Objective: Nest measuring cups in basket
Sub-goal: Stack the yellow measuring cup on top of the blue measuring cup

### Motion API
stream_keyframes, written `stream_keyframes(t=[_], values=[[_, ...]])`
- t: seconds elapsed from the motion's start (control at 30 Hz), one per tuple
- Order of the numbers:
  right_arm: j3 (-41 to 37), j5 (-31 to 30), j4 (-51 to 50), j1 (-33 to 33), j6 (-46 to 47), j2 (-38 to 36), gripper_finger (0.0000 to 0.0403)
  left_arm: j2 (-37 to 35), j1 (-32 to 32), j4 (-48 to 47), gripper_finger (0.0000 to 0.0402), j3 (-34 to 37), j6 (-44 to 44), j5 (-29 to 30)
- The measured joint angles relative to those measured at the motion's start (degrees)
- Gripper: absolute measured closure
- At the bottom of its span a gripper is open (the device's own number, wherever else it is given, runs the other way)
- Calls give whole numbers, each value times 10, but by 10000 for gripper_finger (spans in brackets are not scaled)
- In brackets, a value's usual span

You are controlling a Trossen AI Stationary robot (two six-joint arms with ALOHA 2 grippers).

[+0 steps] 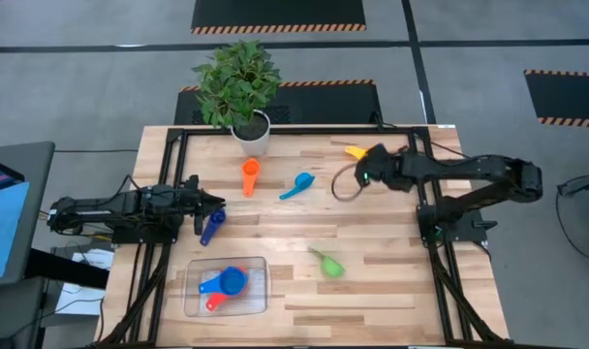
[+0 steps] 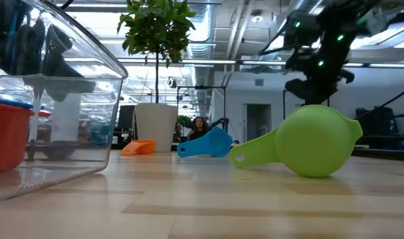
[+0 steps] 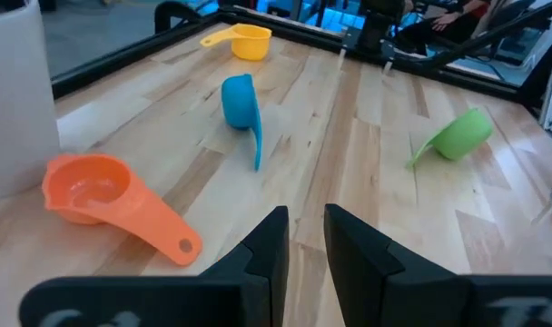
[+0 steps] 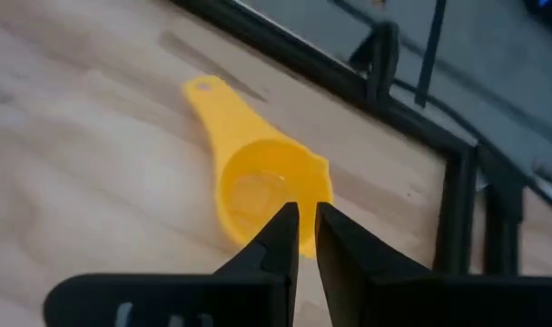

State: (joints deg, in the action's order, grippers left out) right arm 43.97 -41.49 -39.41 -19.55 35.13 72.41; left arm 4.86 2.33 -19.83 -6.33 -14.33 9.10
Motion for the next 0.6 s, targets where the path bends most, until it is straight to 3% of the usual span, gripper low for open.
stream_keyframes(t=[0.27,0.6], values=[[0,265,75,-190,-86,61,340,0,0,0,340,0,1,18],[0,297,155,-209,-185,117,340,0,0,0,340,0,2,19]])
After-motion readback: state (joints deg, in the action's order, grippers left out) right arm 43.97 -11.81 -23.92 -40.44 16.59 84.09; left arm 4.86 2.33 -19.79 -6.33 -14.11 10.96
